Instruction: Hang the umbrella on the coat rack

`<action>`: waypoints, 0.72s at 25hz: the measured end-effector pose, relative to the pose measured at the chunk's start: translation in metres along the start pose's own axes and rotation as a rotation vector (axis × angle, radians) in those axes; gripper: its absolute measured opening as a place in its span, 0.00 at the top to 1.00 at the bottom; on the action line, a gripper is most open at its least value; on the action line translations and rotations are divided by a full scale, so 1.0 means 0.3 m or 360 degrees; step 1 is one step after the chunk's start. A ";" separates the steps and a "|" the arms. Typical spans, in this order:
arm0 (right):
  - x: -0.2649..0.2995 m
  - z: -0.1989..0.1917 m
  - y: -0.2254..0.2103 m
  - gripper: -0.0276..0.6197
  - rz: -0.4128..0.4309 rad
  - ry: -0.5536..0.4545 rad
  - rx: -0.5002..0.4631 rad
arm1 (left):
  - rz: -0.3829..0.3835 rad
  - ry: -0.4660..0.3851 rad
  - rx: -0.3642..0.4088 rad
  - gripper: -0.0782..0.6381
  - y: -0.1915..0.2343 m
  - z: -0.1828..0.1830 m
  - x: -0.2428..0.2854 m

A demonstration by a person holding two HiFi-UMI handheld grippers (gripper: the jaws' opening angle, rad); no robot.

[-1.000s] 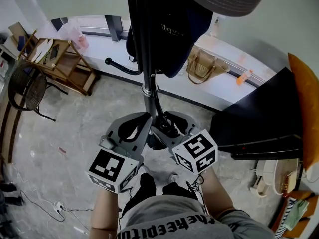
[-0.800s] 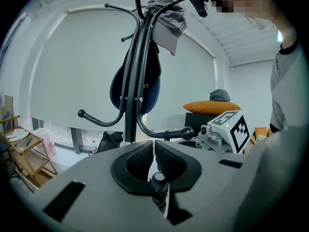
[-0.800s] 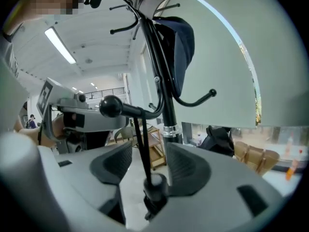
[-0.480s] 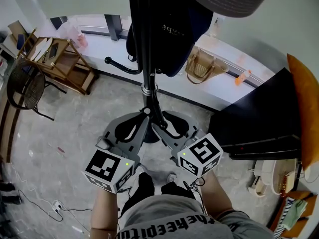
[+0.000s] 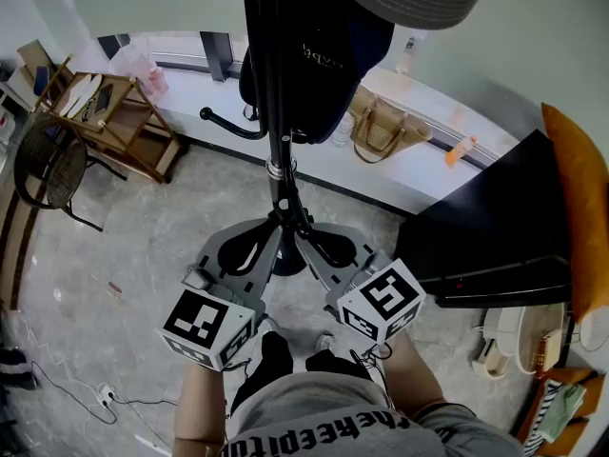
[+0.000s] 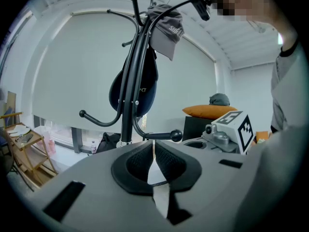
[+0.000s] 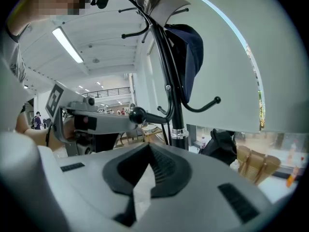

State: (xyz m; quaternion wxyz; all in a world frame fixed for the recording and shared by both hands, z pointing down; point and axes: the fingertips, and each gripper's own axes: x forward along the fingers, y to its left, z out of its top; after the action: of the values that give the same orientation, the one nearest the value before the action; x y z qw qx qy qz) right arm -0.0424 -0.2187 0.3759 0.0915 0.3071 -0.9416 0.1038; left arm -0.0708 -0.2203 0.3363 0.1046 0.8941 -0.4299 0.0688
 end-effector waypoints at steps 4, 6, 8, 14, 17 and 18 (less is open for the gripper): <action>-0.023 0.008 0.022 0.94 0.0024 0.0000 -0.0006 | 0.0010 -0.0012 -0.0003 0.86 -0.019 -0.005 -0.019; -0.036 0.015 0.034 0.94 0.0037 -0.0006 -0.0010 | 0.0015 -0.0021 -0.0019 0.86 -0.030 -0.006 -0.028; -0.053 0.023 0.045 0.94 0.0048 -0.0013 -0.0017 | 0.0019 -0.0040 -0.0029 0.86 -0.046 -0.006 -0.038; -0.106 0.060 0.083 0.94 0.0081 -0.0051 -0.0062 | 0.0031 -0.0092 -0.0030 0.86 -0.101 0.004 -0.071; -0.131 0.081 0.104 0.94 0.0103 -0.0075 -0.0085 | 0.0038 -0.0122 -0.0037 0.86 -0.125 0.012 -0.087; -0.141 0.088 0.111 0.94 0.0110 -0.0083 -0.0093 | 0.0041 -0.0133 -0.0039 0.86 -0.136 0.015 -0.093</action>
State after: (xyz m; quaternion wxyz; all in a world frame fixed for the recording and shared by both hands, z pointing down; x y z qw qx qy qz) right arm -0.0317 -0.1753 0.3359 0.0721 0.2741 -0.9563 0.0714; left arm -0.0561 -0.1755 0.3207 0.0966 0.8893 -0.4462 0.0275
